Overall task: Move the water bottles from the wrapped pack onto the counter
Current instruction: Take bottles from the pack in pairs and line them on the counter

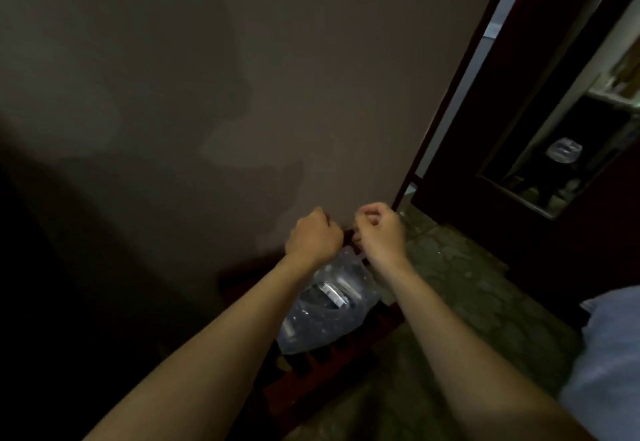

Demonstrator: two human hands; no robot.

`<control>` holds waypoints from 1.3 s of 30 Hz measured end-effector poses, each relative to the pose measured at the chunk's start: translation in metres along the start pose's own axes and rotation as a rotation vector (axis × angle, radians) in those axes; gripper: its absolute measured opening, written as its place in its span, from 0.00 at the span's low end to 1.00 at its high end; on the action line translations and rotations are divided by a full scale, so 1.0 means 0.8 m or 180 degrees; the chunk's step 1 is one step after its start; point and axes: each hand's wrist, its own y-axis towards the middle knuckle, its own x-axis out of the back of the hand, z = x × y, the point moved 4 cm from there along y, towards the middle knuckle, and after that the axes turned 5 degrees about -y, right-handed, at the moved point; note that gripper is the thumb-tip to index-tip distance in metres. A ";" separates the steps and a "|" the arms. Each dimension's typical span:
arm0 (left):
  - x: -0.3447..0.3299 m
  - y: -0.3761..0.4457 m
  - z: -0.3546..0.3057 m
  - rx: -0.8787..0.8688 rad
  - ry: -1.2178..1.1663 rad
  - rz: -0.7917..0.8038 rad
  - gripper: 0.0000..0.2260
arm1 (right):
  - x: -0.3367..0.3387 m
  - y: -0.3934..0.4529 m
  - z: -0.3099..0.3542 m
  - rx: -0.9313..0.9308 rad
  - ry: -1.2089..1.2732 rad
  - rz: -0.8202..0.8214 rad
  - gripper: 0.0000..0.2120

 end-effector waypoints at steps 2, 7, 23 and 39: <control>-0.022 0.042 0.008 0.0119 -0.0066 0.0053 0.12 | -0.013 0.035 -0.028 -0.0172 -0.0097 0.0163 0.03; -0.074 0.121 0.046 0.0475 -0.0054 0.0284 0.13 | -0.056 0.103 -0.095 -0.0518 -0.0422 0.0630 0.03; -0.226 0.188 0.185 0.1758 -0.0324 0.0881 0.17 | -0.161 0.155 -0.333 -0.1379 -0.1360 0.2531 0.10; -0.368 0.225 0.296 0.3033 -0.0072 0.0955 0.15 | -0.252 0.163 -0.488 -0.1813 -0.1895 0.3584 0.34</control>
